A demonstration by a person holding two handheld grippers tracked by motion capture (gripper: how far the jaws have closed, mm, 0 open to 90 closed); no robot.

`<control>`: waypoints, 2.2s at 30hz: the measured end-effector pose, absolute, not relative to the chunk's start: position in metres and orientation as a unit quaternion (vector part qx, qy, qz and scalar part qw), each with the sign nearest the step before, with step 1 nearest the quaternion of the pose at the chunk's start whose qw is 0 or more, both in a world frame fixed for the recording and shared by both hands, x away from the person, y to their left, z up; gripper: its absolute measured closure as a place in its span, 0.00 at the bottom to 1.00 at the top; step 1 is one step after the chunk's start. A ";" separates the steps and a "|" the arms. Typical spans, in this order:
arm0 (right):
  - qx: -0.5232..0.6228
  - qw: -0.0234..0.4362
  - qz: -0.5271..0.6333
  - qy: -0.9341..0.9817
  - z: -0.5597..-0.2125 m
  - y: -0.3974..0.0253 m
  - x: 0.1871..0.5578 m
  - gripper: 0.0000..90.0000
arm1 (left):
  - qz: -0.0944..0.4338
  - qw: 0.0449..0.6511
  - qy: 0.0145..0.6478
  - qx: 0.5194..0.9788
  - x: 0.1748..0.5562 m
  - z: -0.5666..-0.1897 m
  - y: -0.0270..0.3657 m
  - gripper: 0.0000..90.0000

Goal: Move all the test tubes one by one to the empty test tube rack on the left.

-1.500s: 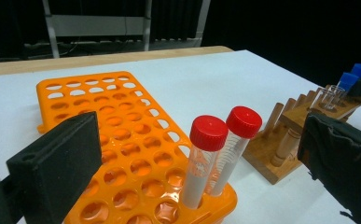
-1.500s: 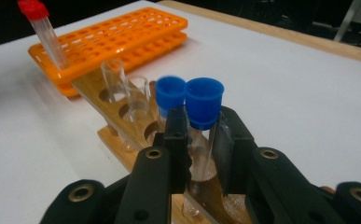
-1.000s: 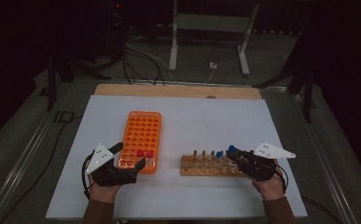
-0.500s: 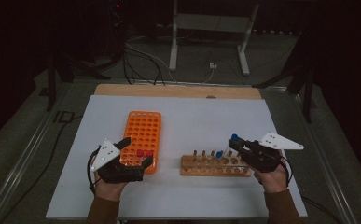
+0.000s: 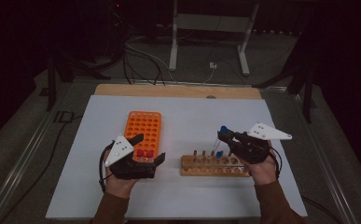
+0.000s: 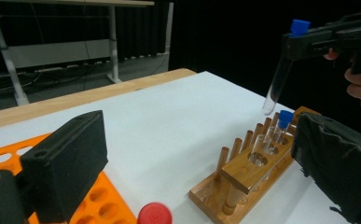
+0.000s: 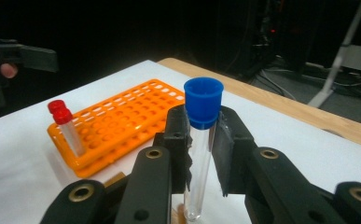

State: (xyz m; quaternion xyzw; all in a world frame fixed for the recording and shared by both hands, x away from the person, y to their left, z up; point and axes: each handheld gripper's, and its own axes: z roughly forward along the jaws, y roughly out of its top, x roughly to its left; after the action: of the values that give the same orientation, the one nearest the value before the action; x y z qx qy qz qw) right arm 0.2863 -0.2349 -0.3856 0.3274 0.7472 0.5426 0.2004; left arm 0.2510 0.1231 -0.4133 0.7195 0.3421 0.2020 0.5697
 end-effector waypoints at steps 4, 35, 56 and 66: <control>0.319 0.190 0.545 0.751 -0.386 -0.222 0.289 0.85 | 0.199 0.565 0.340 0.725 0.252 -0.414 0.116 0.07; 0.271 0.123 0.563 0.771 -0.390 -0.163 0.282 0.85 | 0.155 0.553 0.298 0.763 0.265 -0.419 0.053 0.63; 0.283 0.127 0.585 0.750 -0.388 -0.180 0.283 0.30 | 0.181 0.548 0.309 0.756 0.268 -0.415 0.073 0.86; 0.317 0.161 0.569 0.742 -0.397 -0.198 0.282 0.05 | 0.206 0.555 0.321 0.739 0.268 -0.407 0.100 0.86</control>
State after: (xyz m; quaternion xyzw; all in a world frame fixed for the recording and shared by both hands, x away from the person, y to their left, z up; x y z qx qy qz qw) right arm 0.2817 -0.1983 -0.3972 0.3168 0.7417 0.5687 0.1614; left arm 0.2682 0.0999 -0.4069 0.7393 0.3213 0.2057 0.5550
